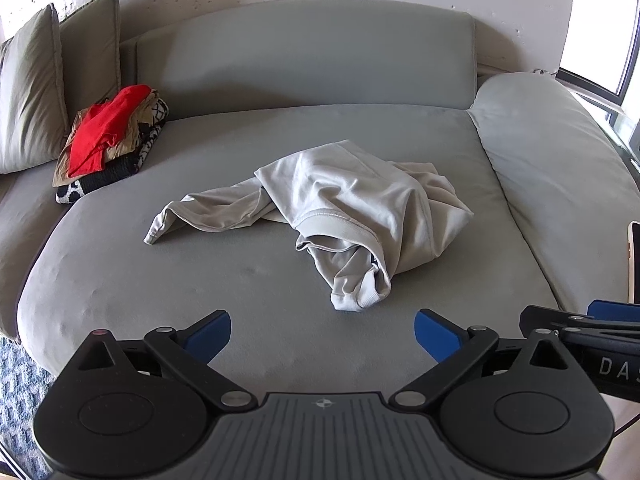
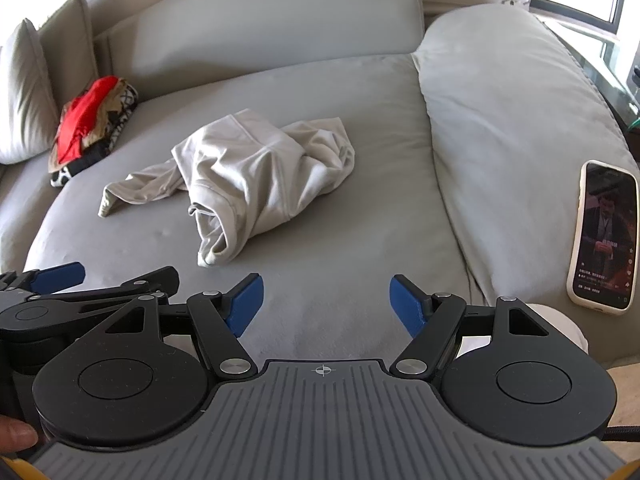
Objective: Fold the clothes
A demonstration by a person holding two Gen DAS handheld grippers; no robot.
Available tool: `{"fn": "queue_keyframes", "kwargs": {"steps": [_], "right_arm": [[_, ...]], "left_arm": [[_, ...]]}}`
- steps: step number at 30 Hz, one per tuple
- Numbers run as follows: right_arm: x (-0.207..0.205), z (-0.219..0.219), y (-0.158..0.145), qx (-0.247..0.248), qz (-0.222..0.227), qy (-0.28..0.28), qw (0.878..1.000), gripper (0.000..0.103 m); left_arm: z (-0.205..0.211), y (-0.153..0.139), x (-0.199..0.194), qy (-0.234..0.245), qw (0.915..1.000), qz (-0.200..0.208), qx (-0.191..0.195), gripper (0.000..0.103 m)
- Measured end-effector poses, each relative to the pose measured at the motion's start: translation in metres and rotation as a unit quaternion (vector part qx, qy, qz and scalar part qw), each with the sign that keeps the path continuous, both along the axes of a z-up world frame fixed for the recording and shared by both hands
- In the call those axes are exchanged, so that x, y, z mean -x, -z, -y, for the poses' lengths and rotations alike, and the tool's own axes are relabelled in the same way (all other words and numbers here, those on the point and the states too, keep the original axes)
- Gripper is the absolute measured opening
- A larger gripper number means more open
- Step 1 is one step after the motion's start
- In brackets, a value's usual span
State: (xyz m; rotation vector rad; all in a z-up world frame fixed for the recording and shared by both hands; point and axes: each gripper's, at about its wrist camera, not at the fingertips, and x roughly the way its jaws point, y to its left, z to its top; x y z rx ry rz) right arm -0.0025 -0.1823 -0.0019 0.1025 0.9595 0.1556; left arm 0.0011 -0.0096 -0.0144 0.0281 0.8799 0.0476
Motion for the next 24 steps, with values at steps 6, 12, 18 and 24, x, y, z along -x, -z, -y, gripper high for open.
{"fn": "queue_keyframes", "kwargs": {"steps": [6,12,18,24], "right_arm": [[0.0003,0.0002,0.0007,0.000,-0.001,0.001,1.000,0.075],[0.0010,0.0000,0.0010,0.000,-0.002,0.001,1.000,0.075],[0.0009,-0.0002,0.0016,-0.001,-0.003,0.002,1.000,0.075],[0.0019,-0.0001,0.0019,-0.001,-0.002,0.003,1.000,0.075]], "left_arm": [[-0.0002,0.0003,0.0005,0.000,1.0000,0.000,-0.001,0.099],[0.0002,0.0007,0.0002,0.000,1.0000,-0.001,0.000,0.099],[0.0001,0.0010,0.0002,0.000,1.0000,-0.002,-0.001,0.099],[0.0004,0.0010,0.0003,0.000,1.0000,-0.002,-0.001,0.099]]}}
